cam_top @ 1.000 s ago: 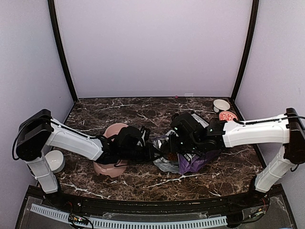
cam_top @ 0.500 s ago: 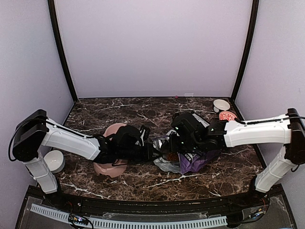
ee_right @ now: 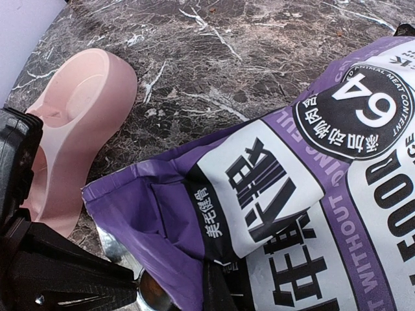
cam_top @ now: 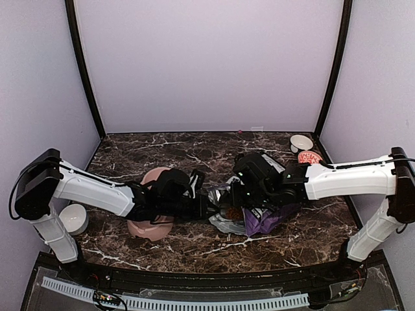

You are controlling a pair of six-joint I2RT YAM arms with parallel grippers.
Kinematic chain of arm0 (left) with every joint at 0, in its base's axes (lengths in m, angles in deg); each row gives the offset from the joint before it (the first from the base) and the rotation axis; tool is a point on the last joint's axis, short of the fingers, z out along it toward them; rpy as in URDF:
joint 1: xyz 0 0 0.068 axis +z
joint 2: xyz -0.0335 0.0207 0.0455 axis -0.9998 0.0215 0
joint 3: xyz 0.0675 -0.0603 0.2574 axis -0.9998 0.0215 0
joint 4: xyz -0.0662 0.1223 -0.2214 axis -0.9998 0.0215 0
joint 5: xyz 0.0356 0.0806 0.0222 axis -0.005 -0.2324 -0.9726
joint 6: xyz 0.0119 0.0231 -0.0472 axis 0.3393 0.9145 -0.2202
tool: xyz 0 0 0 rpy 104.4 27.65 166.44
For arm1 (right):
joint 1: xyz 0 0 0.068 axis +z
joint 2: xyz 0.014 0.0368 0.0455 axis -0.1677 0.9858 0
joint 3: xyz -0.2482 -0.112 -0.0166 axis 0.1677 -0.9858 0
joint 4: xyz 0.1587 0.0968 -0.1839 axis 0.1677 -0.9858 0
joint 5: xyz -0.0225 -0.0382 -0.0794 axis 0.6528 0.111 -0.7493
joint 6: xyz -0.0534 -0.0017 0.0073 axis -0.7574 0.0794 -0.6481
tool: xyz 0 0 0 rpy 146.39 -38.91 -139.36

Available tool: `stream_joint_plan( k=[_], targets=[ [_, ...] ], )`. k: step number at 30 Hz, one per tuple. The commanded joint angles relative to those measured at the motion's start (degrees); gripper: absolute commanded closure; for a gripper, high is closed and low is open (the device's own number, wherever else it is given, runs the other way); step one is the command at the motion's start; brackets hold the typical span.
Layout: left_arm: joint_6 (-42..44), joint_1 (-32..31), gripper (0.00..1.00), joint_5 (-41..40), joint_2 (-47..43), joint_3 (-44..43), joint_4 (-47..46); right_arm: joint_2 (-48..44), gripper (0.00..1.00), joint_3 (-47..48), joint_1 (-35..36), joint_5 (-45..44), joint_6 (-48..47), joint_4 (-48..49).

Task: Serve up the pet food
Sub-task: Collect the pet food from the pet food bag.

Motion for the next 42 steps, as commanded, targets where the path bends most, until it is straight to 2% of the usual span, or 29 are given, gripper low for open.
stream_joint_plan(
  k=[1,13,28,42],
  targets=[
    [0.8,0.6,1.0,0.4,-3.6,1.3,2.7,-2.4,1.0,1.3,-0.1,-4.4,-0.1,-1.2],
    [1.1,1.7,1.0,1.6,-7.2,2.6,4.8,-2.2,1.0,2.5,-0.1,-4.7,-1.0,-1.5],
    [3.1,1.8,1.0,3.9,-8.6,2.9,2.8,-2.4,1.0,3.3,-0.8,-5.7,-1.8,-2.5],
    [2.9,2.2,1.0,3.1,-14.6,6.2,2.7,-3.2,1.0,3.9,-1.8,-6.6,-2.7,-3.1]
  ],
)
